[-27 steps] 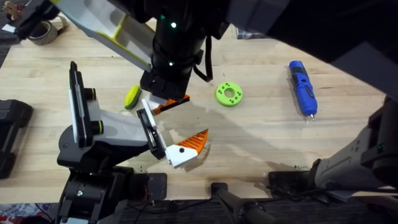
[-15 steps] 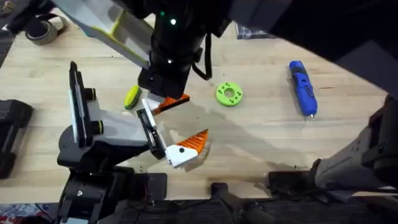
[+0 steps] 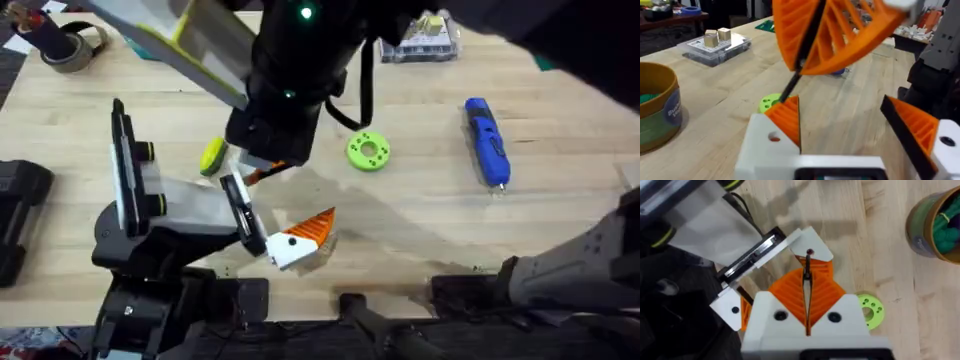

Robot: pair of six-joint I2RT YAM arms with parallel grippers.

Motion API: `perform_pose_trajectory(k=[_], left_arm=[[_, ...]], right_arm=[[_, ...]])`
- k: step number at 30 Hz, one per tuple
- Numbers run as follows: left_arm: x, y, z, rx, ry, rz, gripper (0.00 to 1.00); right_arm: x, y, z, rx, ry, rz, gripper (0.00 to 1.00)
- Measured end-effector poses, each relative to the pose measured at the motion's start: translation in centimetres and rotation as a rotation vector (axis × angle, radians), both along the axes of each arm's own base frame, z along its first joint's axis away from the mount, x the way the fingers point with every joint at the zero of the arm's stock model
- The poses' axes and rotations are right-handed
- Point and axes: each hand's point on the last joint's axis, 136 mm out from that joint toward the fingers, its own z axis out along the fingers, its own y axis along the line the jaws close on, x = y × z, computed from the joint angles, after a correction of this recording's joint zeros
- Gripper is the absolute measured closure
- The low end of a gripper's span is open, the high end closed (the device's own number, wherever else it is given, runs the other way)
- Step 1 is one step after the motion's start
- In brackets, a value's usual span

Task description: Pick up the gripper from the table and insert it into the empty holder that is missing its gripper. Then pick up a screw, insert it into the mounting hole, and use the screwdriver to tighten it. Finally, clean up the table by picking up the vegetable and placing it into the bucket.

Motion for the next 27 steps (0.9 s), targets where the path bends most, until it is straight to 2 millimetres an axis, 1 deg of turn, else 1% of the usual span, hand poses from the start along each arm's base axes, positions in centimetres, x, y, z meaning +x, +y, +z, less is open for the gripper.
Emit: perform_pose_trajectory(k=[8,12,13,14,27], left_arm=[[0.0,0.0,0.0,0.000,0.000,0.000,0.014],[0.0,0.0,0.0,0.000,0.000,0.000,0.013],[0.0,0.0,0.0,0.000,0.000,0.000,0.013],[0.0,0.0,0.0,0.000,0.000,0.000,0.013],[0.0,0.0,0.0,0.000,0.000,0.000,0.015]], right_arm=[[-0.1,-0.2,-0.6,-0.026,0.015,0.000,0.989],[-0.1,-0.1,-1.7,-0.058,0.034,0.000,0.989],[0.0,0.0,-2.4,-0.076,0.044,0.000,0.989],[0.0,0.0,-2.5,-0.079,0.046,0.000,0.989],[0.0,0.0,-2.6,-0.082,0.047,-0.001,0.989]])
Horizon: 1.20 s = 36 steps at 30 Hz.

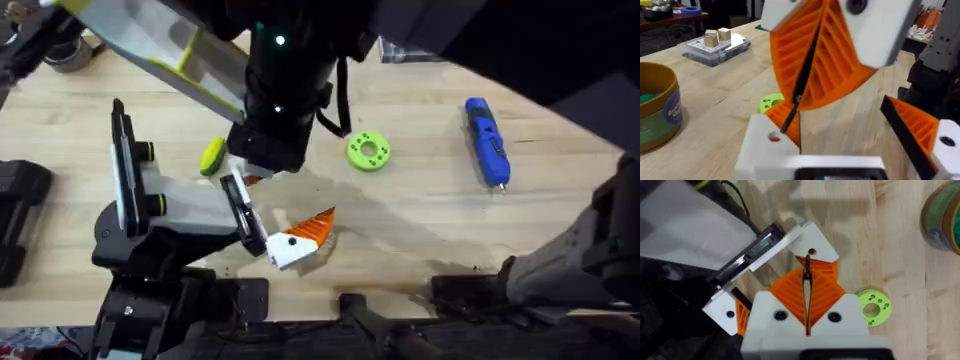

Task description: Pick up the gripper from the table and insert it into the empty holder that is missing its gripper. Then pick up a screw, insert it into the mounting hole, and use the screwdriver to tighten it. Finally, clean up the table by picking up the vegetable and placing it into the bucket.

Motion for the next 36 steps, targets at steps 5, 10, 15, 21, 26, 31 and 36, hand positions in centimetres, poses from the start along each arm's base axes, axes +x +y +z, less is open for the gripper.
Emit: perform_pose_trajectory(k=[5,10,15,21,26,31,36], left_arm=[[0.0,0.0,0.0,0.000,0.000,0.000,0.015],[0.0,0.0,0.0,0.000,0.000,0.000,0.014],[0.0,0.0,0.0,0.000,0.000,0.000,0.015],[0.0,0.0,0.0,0.000,0.000,0.000,0.014],[0.0,0.0,0.0,0.000,0.000,0.000,0.014],[0.0,0.0,0.0,-0.002,0.004,0.002,0.015],[0.0,0.0,0.0,-0.002,0.004,0.002,0.014]], right_arm=[[0.2,-0.2,0.0,-0.002,0.001,-0.006,0.989],[0.5,-0.3,0.0,-0.002,0.001,-0.014,0.989],[0.5,-0.3,0.0,-0.002,0.001,-0.016,0.989],[0.5,-0.3,-0.2,-0.007,0.004,-0.016,0.989],[0.7,0.0,-1.2,-0.028,0.017,-0.015,0.989],[0.7,0.1,-1.7,-0.039,0.023,-0.015,0.989],[0.7,0.1,-1.7,-0.039,0.023,-0.015,0.989]])
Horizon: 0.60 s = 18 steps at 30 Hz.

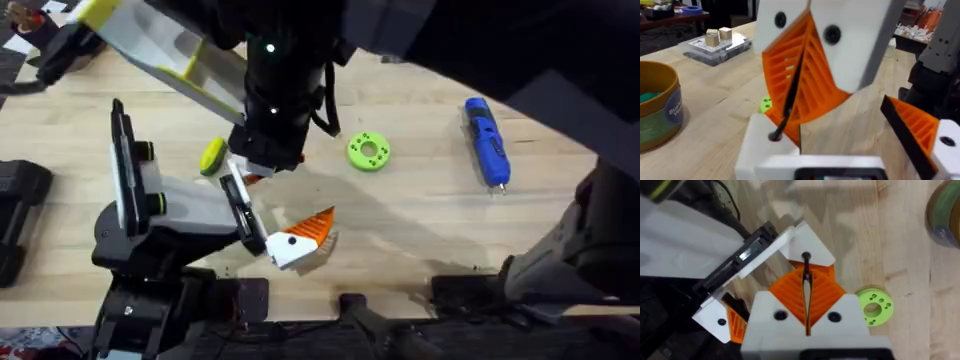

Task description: Pick up the gripper from the table and insert it into the empty holder that is missing its gripper. Then pick up a screw, insert it into the mounting hole, and use the screwdriver to tighten it. Finally, clean up the table by picking up the vegetable and placing it into the bucket.

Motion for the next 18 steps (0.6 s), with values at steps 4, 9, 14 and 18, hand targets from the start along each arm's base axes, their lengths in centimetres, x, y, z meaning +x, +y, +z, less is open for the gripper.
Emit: perform_pose_trajectory(k=[4,9,14,18], left_arm=[[0.0,0.0,0.0,0.000,0.000,0.000,0.015],[0.1,0.1,0.0,0.000,0.000,0.006,0.014],[0.2,0.1,0.0,-0.003,0.008,0.012,0.014],[0.2,0.1,0.0,-0.007,0.015,0.012,0.014]], right_arm=[[0.0,0.0,0.0,0.001,0.000,0.000,0.989],[0.2,0.3,0.1,0.014,-0.008,0.000,0.989],[0.5,0.9,0.3,0.037,-0.022,0.000,0.989],[0.7,1.4,0.5,0.061,-0.030,0.002,0.989]])
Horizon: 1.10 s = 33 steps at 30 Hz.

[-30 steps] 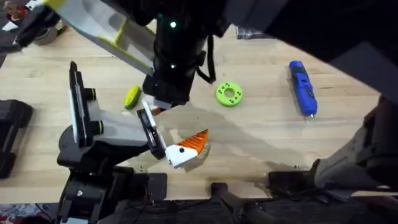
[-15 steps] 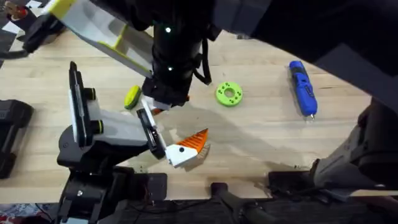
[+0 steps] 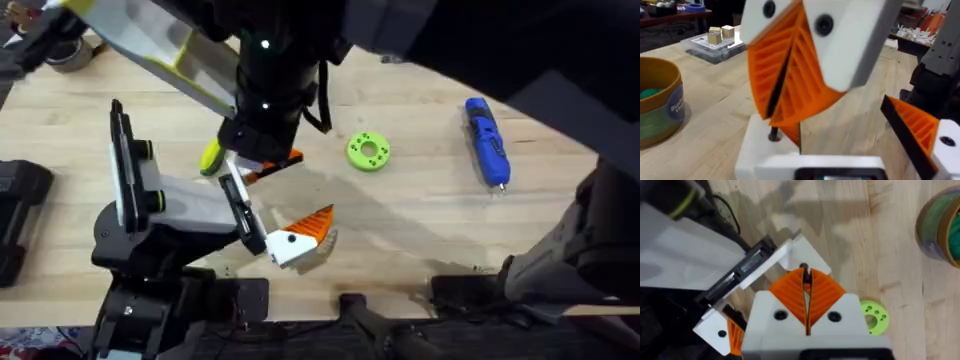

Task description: Pick up the gripper from the table and insert it into the empty holder that is missing its gripper. Then pick up a screw, insert it into the mounting hole, and use the screwdriver to tighten it. Finally, clean up the table by picking up the vegetable and placing it into the bucket.

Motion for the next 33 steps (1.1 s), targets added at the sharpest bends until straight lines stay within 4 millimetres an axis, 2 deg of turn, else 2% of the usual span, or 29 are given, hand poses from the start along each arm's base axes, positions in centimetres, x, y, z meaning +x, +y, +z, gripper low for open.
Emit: perform_pose_trajectory(k=[4,19,22,29,33], left_arm=[[-0.1,-0.1,0.0,-0.001,0.002,-0.007,0.015],[-0.1,-0.1,0.0,0.001,-0.002,-0.008,0.014],[-0.1,-0.1,0.0,0.001,-0.002,-0.008,0.015],[-0.1,-0.1,0.0,0.001,-0.002,-0.008,0.014],[-0.1,-0.1,0.0,0.001,-0.002,-0.008,0.014]], right_arm=[[0.0,0.5,0.2,0.024,0.001,0.006,0.989],[0.0,0.6,0.5,0.033,0.003,0.000,0.989],[0.0,0.7,1.6,0.050,-0.003,-0.010,0.989],[0.1,0.8,6.1,0.136,-0.051,-0.016,0.989],[-0.2,0.4,7.0,0.146,-0.057,-0.017,0.989]])
